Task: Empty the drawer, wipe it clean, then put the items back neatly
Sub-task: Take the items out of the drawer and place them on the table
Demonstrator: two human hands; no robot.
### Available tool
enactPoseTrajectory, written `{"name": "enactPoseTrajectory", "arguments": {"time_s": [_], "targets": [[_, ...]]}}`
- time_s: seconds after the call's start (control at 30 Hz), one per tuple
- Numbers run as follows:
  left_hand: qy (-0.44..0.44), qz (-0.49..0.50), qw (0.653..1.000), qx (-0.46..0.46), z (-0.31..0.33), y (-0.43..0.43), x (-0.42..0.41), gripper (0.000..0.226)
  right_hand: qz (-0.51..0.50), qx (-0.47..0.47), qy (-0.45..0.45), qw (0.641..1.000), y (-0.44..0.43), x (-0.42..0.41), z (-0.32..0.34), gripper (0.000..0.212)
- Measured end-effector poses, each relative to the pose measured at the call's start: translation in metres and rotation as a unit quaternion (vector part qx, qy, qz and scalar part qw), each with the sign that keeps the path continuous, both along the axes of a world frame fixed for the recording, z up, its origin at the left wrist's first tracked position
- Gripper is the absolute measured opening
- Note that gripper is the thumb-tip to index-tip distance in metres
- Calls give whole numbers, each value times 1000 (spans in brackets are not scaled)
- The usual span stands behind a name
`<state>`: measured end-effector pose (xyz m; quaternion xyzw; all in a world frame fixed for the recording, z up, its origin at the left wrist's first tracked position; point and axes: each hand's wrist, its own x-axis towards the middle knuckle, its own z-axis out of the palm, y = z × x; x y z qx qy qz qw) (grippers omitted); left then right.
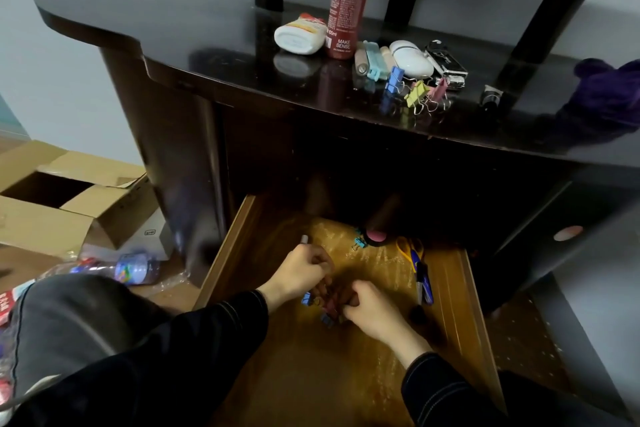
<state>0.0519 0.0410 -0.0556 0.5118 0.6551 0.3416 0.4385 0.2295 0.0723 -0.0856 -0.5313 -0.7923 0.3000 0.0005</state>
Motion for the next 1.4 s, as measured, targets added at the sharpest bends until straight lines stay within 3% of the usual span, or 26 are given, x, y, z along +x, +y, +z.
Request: {"name": "enactPoseTrajectory", "arguments": {"time_s": [0.3,0.53,0.7,0.87,0.97,1.07,1.4], "targets": [[-186,9,977,-102,-4,-3,3,14,-34,-121,20,992,9,28,24,10],[-308,20,931,-193,-9,3,3,35,-62,-143,291,944,-4,21,49,5],[-345,-9,907,-240,-10,3,3,48,-76,-135,326,933,-11,12,49,5],[-313,20,924,-217,-7,4,0,39,-92,-105,306,942,-9,14,44,6],[-310,90,925,-202,-6,6,-4,28,-44,-27,169,984,-9,15,32,5],[-311,109,925,-190,-5,5,-7,23,31,5,39,999,-13,11,18,9],[-302,90,927,-206,-2,3,-1,17,80,84,-35,993,-11,7,0,17]]}}
